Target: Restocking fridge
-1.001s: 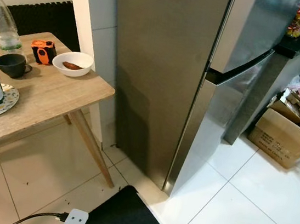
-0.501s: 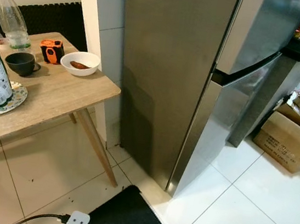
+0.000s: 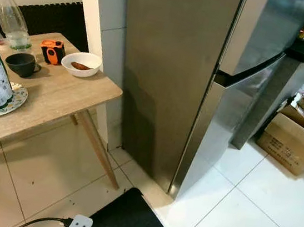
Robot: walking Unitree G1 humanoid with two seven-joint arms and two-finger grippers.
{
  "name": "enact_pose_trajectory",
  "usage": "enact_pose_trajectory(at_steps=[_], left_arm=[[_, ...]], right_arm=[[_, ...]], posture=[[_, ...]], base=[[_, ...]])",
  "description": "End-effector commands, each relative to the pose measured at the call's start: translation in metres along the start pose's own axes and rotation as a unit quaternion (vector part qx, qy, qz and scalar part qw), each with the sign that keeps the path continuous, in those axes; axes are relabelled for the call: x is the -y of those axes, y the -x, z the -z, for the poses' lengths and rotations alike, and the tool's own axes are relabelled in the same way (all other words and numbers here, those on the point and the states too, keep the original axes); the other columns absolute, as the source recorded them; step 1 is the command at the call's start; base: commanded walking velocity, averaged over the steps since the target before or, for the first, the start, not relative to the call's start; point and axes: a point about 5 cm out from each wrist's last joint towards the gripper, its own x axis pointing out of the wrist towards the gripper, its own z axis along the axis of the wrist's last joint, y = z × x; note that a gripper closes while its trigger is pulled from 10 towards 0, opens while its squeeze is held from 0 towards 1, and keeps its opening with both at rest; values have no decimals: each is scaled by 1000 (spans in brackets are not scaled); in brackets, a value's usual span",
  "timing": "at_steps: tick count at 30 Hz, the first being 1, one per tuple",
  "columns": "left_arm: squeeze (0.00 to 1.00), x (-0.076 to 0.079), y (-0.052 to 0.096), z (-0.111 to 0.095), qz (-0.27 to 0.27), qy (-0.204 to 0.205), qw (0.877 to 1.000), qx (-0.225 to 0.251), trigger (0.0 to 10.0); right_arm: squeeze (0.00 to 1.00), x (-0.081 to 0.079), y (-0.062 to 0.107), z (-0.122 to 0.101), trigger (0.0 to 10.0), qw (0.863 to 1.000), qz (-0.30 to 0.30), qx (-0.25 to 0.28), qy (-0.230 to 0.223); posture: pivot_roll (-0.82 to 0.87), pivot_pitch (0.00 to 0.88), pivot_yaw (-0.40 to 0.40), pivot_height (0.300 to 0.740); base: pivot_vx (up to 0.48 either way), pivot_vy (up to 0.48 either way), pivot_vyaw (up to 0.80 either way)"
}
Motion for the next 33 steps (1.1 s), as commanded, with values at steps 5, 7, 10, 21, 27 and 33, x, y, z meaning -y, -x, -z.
enact_pose_trajectory(at_steps=[5, 7, 10, 21, 27, 33], left_arm=[[0, 6, 0, 3, 9, 7, 1000, -6, 10000], [0, 6, 0, 4, 9, 7, 1000, -7, 10000], [0, 6, 0, 4, 9, 7, 1000, -8, 10000], [0, 6, 0, 6, 9, 12, 1000, -11, 10000], [0, 8, 0, 6, 12, 31, 999, -10, 10000], [0, 9, 0, 6, 13, 47, 999, -9, 10000]], right_arm=[[0, 3, 0, 2, 10000, 1000, 4, -5, 2], [0, 3, 0, 2, 10000, 1000, 4, -5, 1], [0, 3, 0, 2, 10000, 1000, 4, -4, 1], [0, 3, 0, 1, 10000, 1000, 4, -3, 1], [0, 4, 0, 0, 10000, 1000, 2, -1, 5], [0, 5, -1, -1, 10000, 1000, 3, 1, 7]], posture=[[6, 0, -42, 740], [7, 0, -40, 740], [8, 0, -41, 740], [10, 0, -42, 740], [8, 0, -51, 740], [-14, 0, -42, 740]], base=[[0, 0, 0], [0, 0, 0], [0, 0, 0], [0, 0, 0], [0, 0, 0], [0, 0, 0]])
